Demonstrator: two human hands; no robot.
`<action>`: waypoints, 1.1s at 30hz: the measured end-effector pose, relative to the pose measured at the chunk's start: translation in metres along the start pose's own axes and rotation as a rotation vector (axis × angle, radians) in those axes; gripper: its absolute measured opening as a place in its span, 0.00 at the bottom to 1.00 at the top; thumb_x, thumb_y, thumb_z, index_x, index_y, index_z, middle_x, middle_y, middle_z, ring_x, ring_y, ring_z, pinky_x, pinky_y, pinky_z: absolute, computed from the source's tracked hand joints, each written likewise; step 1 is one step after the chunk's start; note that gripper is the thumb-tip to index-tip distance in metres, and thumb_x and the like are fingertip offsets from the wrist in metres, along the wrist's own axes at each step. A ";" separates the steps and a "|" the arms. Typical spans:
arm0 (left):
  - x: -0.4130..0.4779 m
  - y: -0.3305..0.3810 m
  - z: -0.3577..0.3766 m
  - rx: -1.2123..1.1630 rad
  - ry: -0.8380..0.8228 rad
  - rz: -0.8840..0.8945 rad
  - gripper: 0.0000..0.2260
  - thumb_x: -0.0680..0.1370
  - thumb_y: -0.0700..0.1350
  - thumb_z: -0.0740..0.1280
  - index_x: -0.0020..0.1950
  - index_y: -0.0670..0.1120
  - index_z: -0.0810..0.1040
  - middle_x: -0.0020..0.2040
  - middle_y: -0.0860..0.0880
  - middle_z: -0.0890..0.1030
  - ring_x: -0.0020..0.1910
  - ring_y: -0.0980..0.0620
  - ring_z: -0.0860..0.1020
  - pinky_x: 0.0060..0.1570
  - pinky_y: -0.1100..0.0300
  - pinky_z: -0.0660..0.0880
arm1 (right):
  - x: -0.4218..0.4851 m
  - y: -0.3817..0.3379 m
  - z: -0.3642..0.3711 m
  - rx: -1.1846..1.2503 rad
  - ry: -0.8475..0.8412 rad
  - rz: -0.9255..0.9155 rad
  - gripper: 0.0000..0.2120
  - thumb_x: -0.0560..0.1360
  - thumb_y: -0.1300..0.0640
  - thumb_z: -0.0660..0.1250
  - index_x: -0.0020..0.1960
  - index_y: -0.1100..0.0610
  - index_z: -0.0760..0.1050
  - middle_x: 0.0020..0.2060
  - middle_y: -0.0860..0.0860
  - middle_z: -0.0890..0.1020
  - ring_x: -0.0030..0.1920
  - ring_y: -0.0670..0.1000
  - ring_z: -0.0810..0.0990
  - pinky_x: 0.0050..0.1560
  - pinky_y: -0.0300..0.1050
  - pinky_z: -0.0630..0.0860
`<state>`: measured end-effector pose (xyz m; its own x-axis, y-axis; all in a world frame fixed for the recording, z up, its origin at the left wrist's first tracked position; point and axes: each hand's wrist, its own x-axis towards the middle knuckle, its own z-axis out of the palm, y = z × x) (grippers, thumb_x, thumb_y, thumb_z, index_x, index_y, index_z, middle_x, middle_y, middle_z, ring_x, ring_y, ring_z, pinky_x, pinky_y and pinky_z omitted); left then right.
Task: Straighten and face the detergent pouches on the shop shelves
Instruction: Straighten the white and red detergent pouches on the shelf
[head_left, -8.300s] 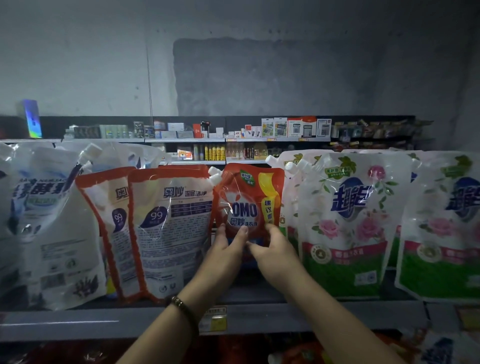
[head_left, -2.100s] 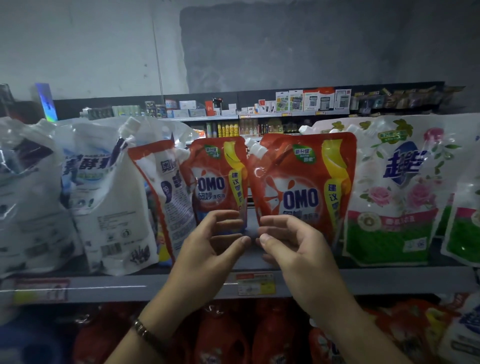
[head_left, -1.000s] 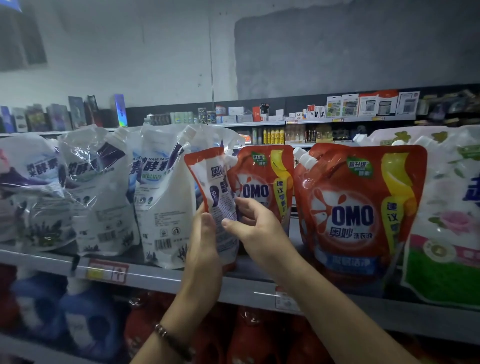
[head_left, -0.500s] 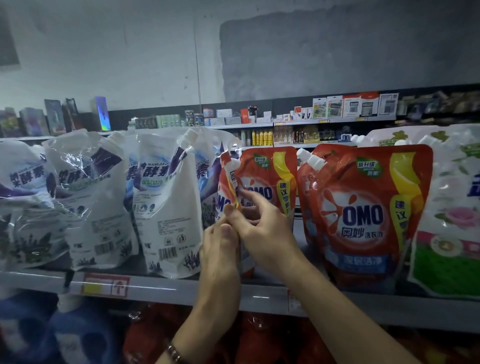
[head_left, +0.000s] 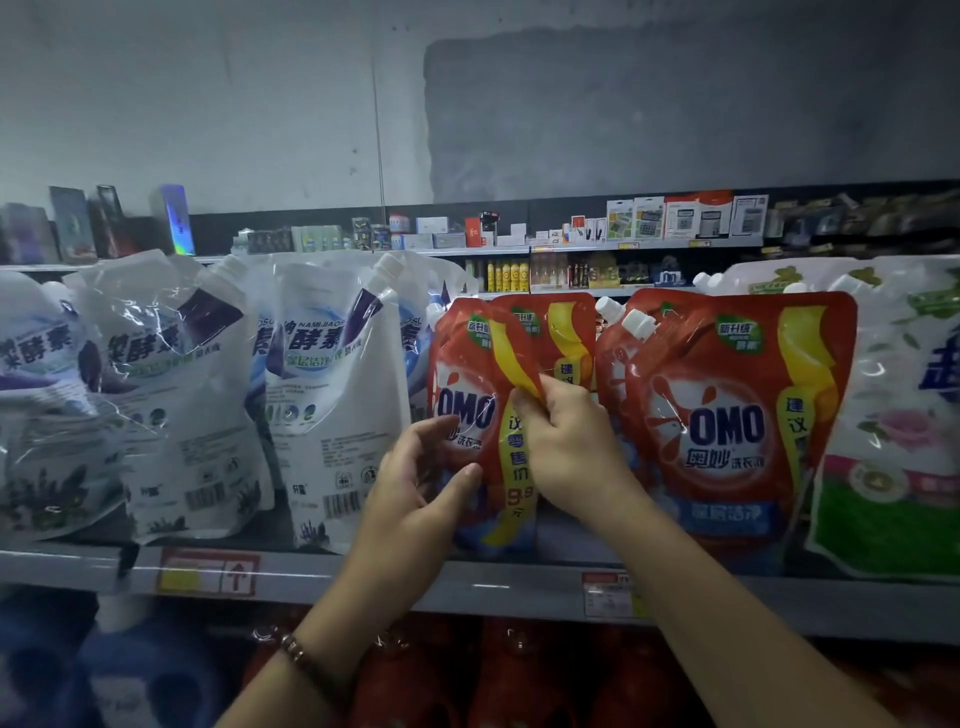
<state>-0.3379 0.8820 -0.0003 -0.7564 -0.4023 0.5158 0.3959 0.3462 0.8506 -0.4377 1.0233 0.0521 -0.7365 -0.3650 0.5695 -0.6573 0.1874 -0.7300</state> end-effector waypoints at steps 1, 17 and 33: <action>0.000 -0.003 -0.001 0.015 0.010 0.010 0.20 0.78 0.44 0.74 0.70 0.51 0.77 0.62 0.45 0.83 0.62 0.51 0.84 0.57 0.60 0.82 | 0.001 0.002 -0.002 0.036 0.009 0.014 0.10 0.88 0.52 0.61 0.54 0.51 0.80 0.38 0.42 0.82 0.37 0.38 0.79 0.42 0.37 0.75; 0.024 -0.013 0.010 0.041 -0.171 -0.157 0.44 0.75 0.35 0.78 0.83 0.52 0.57 0.65 0.51 0.81 0.64 0.53 0.83 0.62 0.51 0.83 | 0.000 0.002 -0.028 0.113 0.085 0.186 0.13 0.88 0.51 0.58 0.50 0.49 0.79 0.34 0.41 0.82 0.35 0.43 0.78 0.40 0.41 0.74; 0.018 -0.025 0.022 0.132 -0.112 -0.130 0.29 0.69 0.48 0.84 0.65 0.54 0.74 0.52 0.59 0.85 0.53 0.56 0.86 0.52 0.55 0.85 | -0.073 0.027 -0.033 -0.107 0.067 0.269 0.09 0.86 0.56 0.61 0.64 0.44 0.70 0.53 0.43 0.81 0.47 0.41 0.79 0.46 0.32 0.76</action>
<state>-0.3723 0.8847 -0.0145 -0.8527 -0.3567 0.3815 0.2252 0.4080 0.8848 -0.4072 1.0850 0.0037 -0.8933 -0.2285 0.3871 -0.4473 0.3661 -0.8160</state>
